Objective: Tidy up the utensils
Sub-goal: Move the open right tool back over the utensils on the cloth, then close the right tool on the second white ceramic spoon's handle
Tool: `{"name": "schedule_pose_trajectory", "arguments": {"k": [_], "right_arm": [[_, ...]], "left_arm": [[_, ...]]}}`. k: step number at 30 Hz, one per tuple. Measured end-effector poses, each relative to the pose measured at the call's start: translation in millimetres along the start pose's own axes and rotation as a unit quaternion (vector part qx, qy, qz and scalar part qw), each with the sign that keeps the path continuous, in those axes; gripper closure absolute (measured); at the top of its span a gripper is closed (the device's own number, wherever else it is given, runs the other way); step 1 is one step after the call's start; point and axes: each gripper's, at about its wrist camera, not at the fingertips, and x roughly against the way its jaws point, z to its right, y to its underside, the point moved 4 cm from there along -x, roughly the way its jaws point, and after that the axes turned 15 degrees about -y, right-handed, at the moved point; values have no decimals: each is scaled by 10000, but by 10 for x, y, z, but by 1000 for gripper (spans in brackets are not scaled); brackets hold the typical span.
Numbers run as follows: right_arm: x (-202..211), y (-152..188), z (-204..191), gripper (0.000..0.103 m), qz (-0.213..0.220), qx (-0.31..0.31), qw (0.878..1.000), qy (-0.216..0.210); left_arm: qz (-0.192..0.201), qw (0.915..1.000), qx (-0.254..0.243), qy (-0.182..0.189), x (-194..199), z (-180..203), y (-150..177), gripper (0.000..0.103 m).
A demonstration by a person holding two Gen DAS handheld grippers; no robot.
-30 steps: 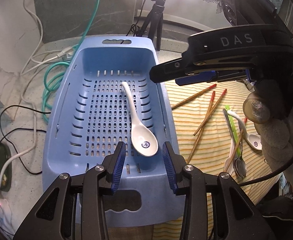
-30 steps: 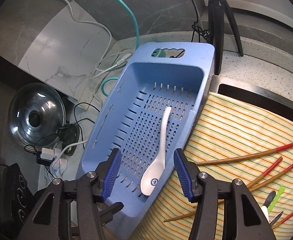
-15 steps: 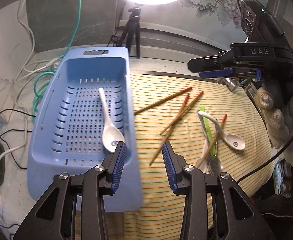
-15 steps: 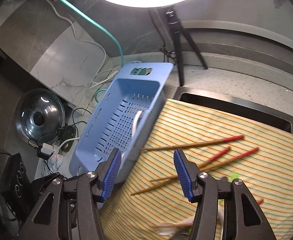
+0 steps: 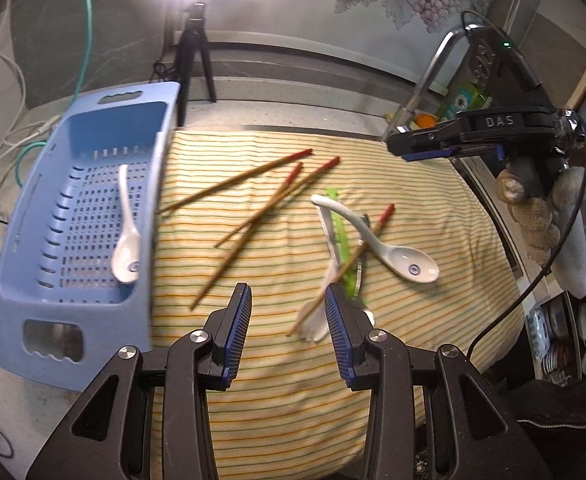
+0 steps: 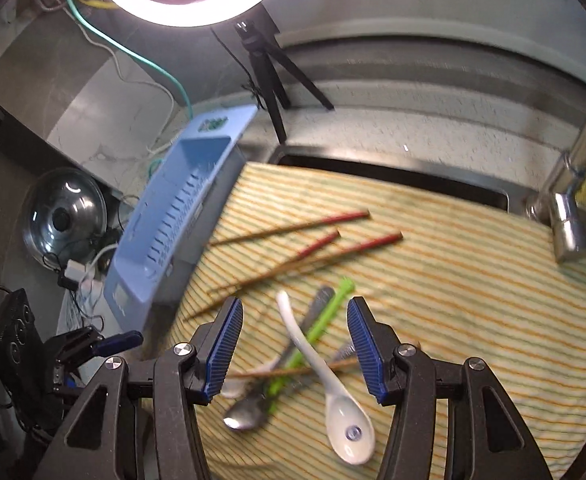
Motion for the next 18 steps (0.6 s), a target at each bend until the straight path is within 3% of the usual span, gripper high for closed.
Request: {"name": "schedule_pose_trajectory", "arguments": {"k": [12,18], "right_arm": [[-9,597,440,53,-979,-150,9949,-188],[-82,755,501,66,-1386,-13,9899,-307]], "left_arm": [[-187,9992,283,227,-105,685,157,66],[-297,9974,507,423,-193,1054,264,66]]}}
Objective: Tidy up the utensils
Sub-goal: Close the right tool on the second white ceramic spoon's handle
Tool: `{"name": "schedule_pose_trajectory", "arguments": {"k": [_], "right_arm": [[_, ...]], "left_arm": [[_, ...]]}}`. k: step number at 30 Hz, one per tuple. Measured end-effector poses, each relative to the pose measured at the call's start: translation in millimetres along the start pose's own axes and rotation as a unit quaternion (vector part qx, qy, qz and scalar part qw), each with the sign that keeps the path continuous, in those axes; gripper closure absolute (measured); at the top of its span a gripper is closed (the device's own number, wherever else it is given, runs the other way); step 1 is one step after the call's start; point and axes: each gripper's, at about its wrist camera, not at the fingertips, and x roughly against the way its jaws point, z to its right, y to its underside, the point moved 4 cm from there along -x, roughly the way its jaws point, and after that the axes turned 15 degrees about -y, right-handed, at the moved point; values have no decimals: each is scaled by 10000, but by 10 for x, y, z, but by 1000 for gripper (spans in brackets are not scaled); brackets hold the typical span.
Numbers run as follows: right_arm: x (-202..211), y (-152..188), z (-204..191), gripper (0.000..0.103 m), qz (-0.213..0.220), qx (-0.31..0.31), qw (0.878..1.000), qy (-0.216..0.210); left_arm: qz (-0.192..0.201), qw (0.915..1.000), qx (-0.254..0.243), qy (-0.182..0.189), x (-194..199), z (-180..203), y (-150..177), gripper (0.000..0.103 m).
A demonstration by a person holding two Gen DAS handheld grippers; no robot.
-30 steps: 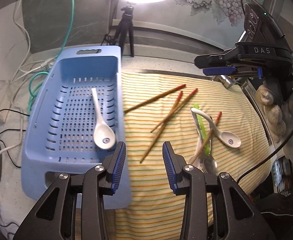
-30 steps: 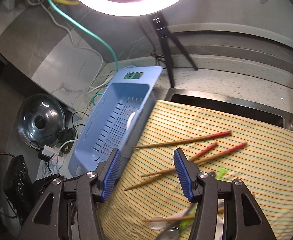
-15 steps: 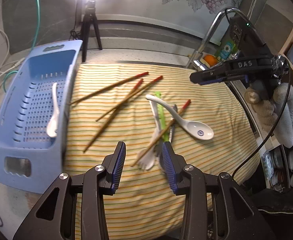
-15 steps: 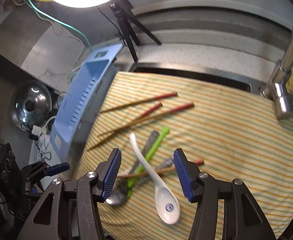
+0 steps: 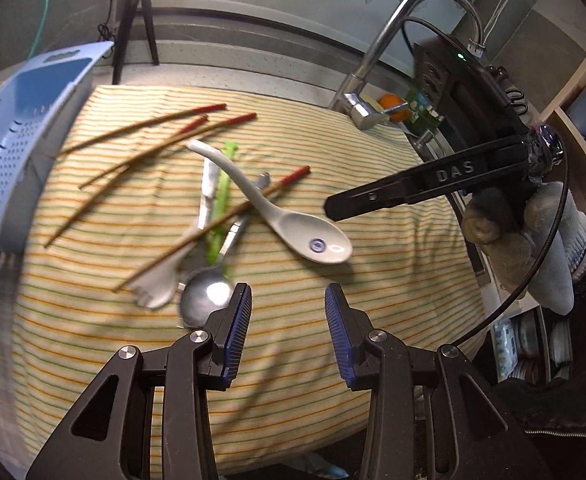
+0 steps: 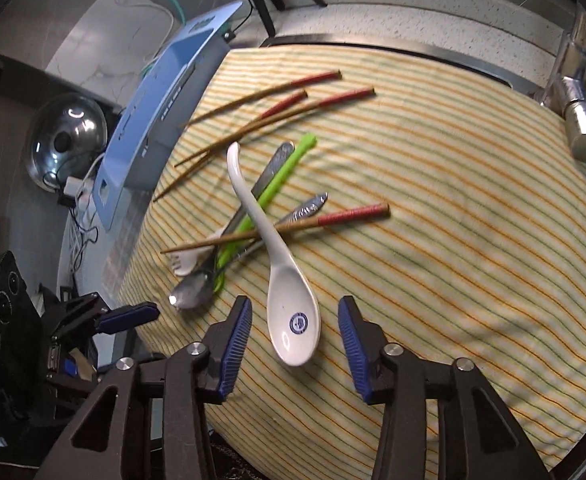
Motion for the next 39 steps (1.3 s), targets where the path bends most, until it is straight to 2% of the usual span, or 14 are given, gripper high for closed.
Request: {"name": "schedule_pose_trajectory", "arguments": {"k": [6,10,17,21,24,26,29,31,39], "right_arm": [[-134,58,73,75,-329,94,9994,13],[-214,108,84,81,-491,56,9987,-161],[-335,171,46,81,-613,-198,9959,-641],[-349,181,-14,81,-674,-142,9954,-665],[-210,119,-20,79,-475,-35,9970,-602],[-92,23,15,74,-224,-53,9980,-586],[12,-177,93,73,105,-272,9971,-699],[3,-298,129,73,209,-279,9976,-605],[-248,-580,138,73,192,-317,9977,-572]], "left_arm": [[-120,9997,193,134,-113,216,102,66],[-189,9995,244,36,-190,265,137,66],[-219,9992,290,-162,-225,227,142,66],[-236,9991,254,-242,-250,217,139,66],[-244,9991,209,-263,-286,248,124,66],[-268,9990,161,-305,-329,279,97,66],[-302,9988,168,-337,-381,314,52,66],[-298,9988,189,-330,-398,329,21,66],[-325,9980,201,-504,-471,348,-90,66]]}}
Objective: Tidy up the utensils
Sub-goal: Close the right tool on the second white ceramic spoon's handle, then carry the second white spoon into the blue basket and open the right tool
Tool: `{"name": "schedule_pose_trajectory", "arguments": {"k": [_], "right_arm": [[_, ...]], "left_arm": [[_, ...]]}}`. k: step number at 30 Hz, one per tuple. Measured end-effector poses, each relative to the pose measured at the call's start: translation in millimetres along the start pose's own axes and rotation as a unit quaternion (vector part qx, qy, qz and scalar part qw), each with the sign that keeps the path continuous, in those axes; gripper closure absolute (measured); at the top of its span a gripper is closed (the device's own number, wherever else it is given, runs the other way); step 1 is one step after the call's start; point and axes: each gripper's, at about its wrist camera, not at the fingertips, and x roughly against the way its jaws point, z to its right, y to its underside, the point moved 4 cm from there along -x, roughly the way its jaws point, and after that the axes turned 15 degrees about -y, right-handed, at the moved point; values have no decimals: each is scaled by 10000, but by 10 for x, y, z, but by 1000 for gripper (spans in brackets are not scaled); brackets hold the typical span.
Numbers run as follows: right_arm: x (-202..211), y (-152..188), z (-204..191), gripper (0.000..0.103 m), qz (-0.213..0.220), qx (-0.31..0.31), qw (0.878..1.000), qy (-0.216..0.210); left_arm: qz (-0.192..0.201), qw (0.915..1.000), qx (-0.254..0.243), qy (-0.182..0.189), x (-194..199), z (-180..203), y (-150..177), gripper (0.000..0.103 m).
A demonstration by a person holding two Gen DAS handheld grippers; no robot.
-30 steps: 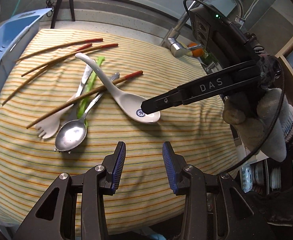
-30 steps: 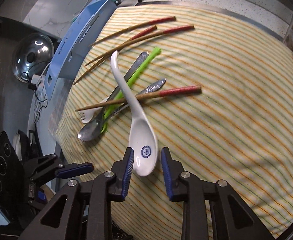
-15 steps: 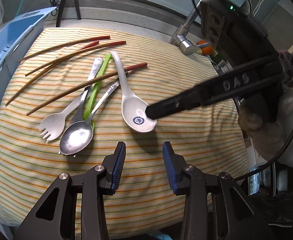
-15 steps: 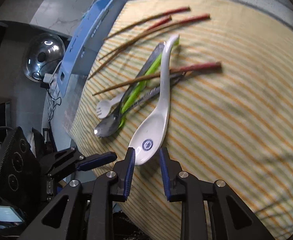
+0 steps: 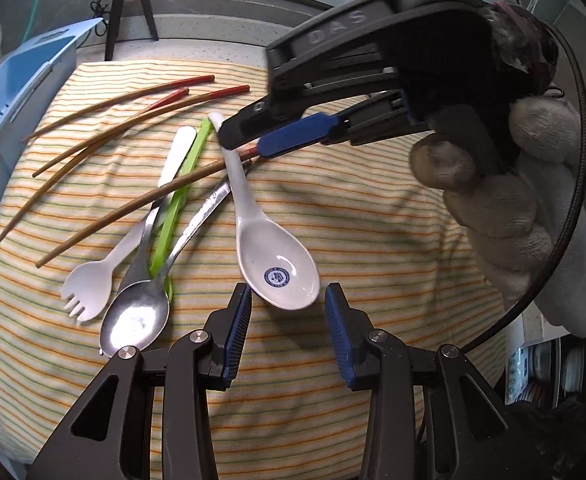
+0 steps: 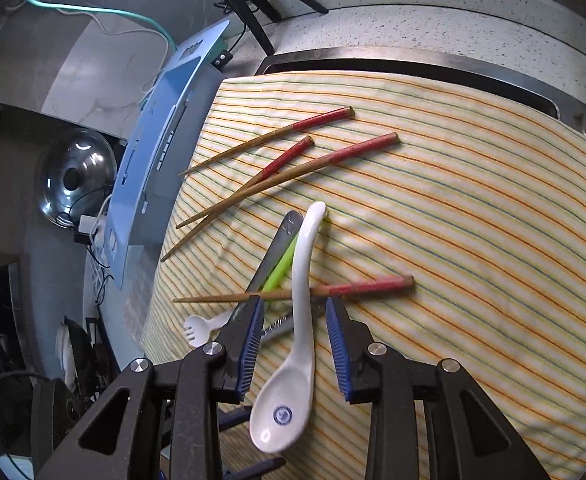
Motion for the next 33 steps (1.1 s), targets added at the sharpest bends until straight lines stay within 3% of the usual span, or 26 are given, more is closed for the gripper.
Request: {"name": "schedule_pose_trajectory", "arguments": {"k": [9,16,19,25,33], "right_arm": [[-126,-65,-41,73,-172,50,9998,79],[-234,-31,-64,74,-364,291,9977,483],[-263,-26,-54,81,-389,333,9970,577],[-224,7,-12,94,-378,189,9979,486],[-78,38,-67,94,-91,108,9991,388]], "left_arm": [[-69,9998,99,-180,-56,-7,-57,62],[-34,9995,60,-314,-105,-49,-53,62],[-49,9994,73,-339,-124,-95,-18,62],[-13,9994,29,-346,-124,-136,55,72],[136,9997,-15,-218,-1,-168,70,73]]}}
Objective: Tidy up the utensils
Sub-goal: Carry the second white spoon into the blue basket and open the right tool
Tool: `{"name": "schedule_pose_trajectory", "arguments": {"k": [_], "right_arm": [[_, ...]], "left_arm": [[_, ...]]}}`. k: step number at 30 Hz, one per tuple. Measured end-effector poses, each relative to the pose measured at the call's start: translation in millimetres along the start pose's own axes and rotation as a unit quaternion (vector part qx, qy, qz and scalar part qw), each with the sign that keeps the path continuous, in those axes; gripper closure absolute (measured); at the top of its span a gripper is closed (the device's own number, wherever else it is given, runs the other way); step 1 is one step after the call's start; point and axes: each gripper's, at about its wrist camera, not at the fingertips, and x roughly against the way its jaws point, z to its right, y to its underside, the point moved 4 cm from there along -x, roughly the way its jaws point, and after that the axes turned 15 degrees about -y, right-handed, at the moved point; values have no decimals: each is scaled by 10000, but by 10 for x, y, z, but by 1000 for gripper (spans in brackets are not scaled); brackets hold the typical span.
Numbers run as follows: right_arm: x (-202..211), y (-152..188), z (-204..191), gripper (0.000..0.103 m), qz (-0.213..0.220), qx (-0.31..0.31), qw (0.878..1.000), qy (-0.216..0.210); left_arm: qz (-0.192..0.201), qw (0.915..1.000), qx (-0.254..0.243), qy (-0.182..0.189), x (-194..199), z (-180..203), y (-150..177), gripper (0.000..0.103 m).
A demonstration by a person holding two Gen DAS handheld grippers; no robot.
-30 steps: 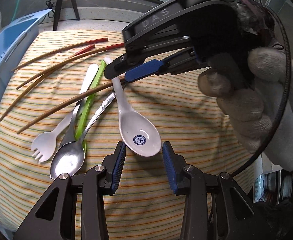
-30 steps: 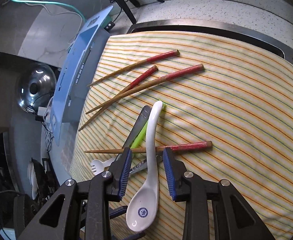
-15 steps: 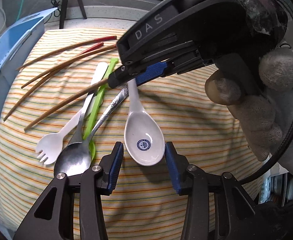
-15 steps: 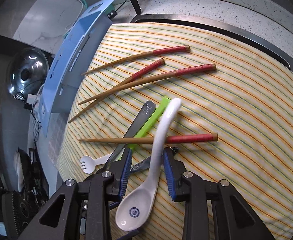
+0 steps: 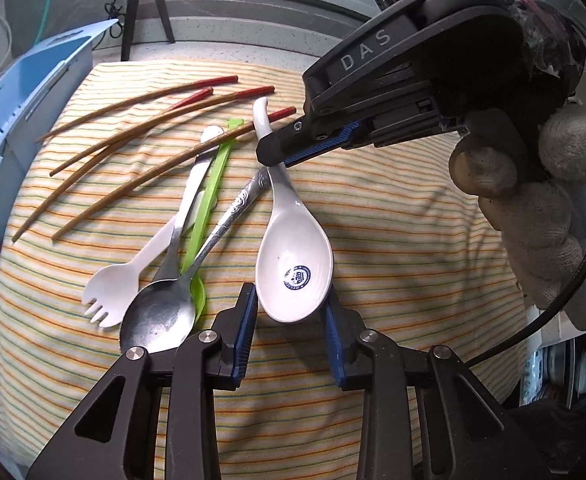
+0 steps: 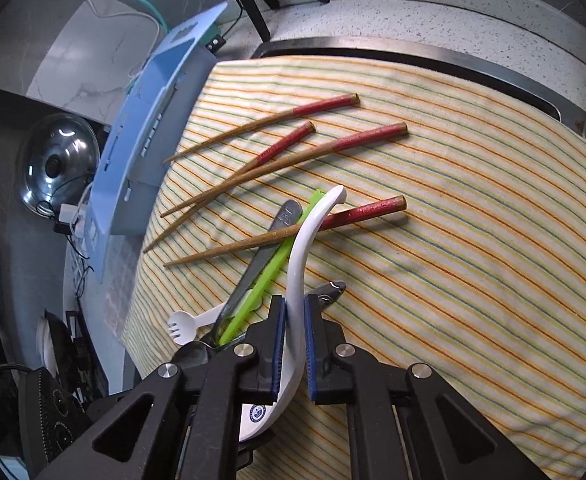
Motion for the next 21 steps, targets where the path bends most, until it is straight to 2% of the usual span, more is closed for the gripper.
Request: {"name": "schedule_pose_trajectory", "arguments": {"k": [10,21], "right_arm": [[167,-107,-394,95,345,120,9991,-203],[-165,-569,-1135,95,532,394,9972,-360]], "left_arm": [[356,9993,-12,-65,357,-300,-68,74],[622,9976,69,-302,565,-1124,-302,74]]}}
